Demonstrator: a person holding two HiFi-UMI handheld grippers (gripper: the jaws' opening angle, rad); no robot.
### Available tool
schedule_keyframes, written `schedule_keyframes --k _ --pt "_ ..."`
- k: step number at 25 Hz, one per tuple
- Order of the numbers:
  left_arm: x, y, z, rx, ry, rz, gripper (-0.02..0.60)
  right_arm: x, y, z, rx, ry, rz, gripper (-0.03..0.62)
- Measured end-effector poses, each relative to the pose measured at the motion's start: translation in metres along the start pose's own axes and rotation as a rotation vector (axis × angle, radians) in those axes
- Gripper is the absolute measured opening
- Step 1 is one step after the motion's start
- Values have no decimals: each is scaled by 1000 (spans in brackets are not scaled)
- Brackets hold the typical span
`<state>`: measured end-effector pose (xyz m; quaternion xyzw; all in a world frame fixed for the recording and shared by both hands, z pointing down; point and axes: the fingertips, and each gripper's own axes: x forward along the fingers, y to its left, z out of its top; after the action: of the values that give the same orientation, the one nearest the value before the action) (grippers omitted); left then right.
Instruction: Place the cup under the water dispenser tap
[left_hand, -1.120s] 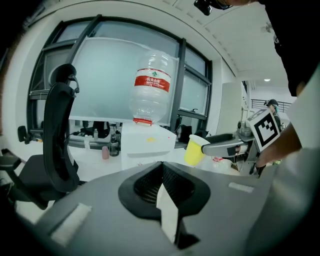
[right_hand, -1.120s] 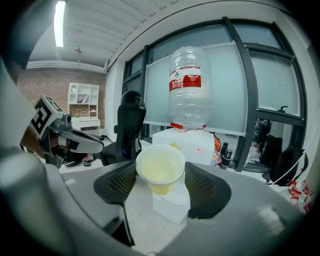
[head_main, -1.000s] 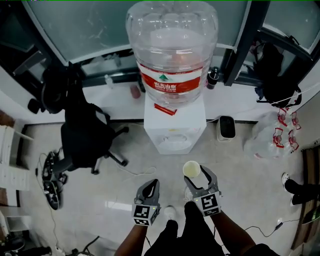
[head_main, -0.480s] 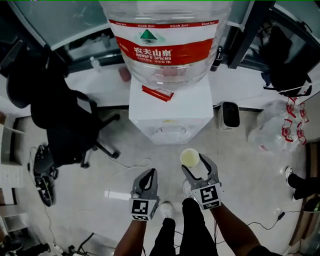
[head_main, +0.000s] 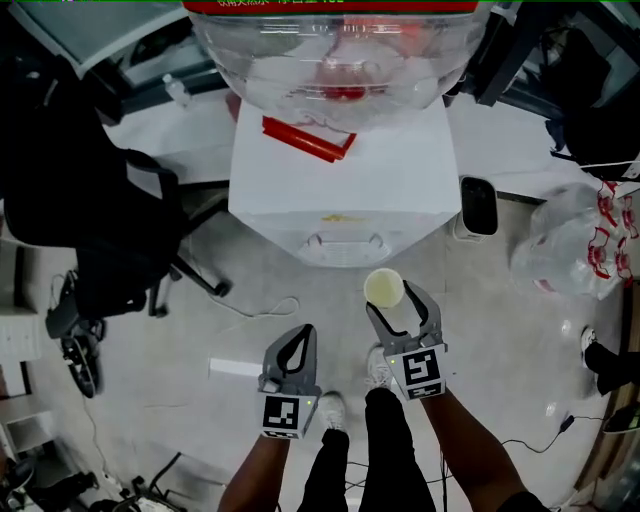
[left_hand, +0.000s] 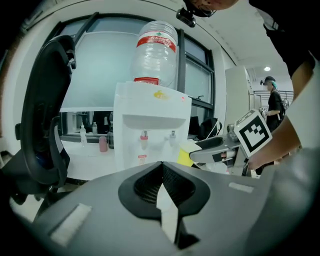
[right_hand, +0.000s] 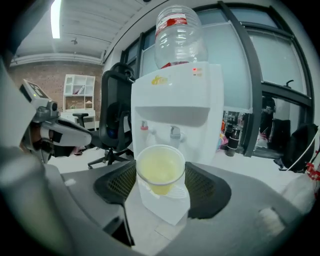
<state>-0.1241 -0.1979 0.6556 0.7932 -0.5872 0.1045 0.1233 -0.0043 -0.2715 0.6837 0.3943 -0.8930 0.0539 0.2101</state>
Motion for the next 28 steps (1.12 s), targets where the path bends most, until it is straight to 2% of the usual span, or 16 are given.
schedule_keyframes --k 9,19,25,28 --pt "20 -6 -34 -17 21 -3 18 52 -13 -38 -1 15 -35 305" --pt "18 -13 -64 -35 62 -18 18 93 -20 -67 20 49 -44 305" --pt "17 -14 -83 -117 97 -29 18 111 -22 -81 21 66 -55 305" --pt "15 -16 -89 -118 110 -33 18 117 -26 -82 39 58 -59 305"
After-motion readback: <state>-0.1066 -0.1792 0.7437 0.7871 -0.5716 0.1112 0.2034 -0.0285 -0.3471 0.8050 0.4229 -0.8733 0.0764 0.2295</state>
